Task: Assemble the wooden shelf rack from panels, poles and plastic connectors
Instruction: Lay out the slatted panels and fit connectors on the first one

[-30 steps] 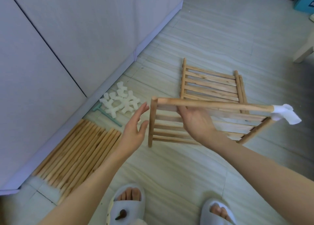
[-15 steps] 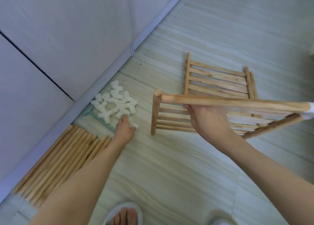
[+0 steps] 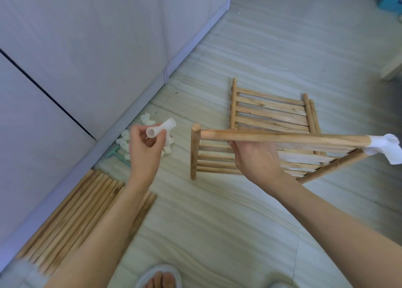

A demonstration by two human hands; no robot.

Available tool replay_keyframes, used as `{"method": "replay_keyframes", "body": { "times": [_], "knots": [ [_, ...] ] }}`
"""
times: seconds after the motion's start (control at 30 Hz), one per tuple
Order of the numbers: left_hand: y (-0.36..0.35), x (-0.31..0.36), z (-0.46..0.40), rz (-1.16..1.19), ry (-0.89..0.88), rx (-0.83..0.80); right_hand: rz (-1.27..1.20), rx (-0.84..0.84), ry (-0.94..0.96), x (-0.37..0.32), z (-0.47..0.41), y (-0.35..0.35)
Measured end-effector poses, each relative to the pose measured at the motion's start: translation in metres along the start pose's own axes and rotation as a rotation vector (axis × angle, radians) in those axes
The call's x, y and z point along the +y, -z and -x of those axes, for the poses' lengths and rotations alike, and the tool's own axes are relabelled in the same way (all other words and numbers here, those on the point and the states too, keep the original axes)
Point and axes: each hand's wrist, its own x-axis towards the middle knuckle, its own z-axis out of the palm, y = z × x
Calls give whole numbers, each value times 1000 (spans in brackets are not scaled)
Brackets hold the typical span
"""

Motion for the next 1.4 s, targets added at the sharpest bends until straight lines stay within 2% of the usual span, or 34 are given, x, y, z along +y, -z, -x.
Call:
{"method": "replay_keyframes", "body": {
  "times": [0.1,0.2,0.27,0.4,0.5,0.67,1.0,1.2,1.4],
  "knots": [
    [1,50,12,110,-156,-90,8,7,-1,-2,0,3],
    [-5,80,20,140,-198,-154,-15,-3,-5,-3,1,4],
    [-10,88,22,79,-183,-189,-23,-7,-10,-3,2,5],
    [-16,89,24,-78,-183,-209,-39,-31,-29,-2,-2,5],
    [-18,88,23,-89,-194,-190,-63,-25,-37,-3,-4,7],
    [-24,87,24,-161,-258,-197,-21,-113,-24,2,-2,-4],
    [-25,71,31,-240,-365,-253,10,-133,-32,0,-1,2],
    [-26,73,35,-223,-343,-374,5,-169,-30,3,-5,1],
    [-40,74,33,-229,-266,-310,-11,-224,39,11,-4,2]
  ]
}}
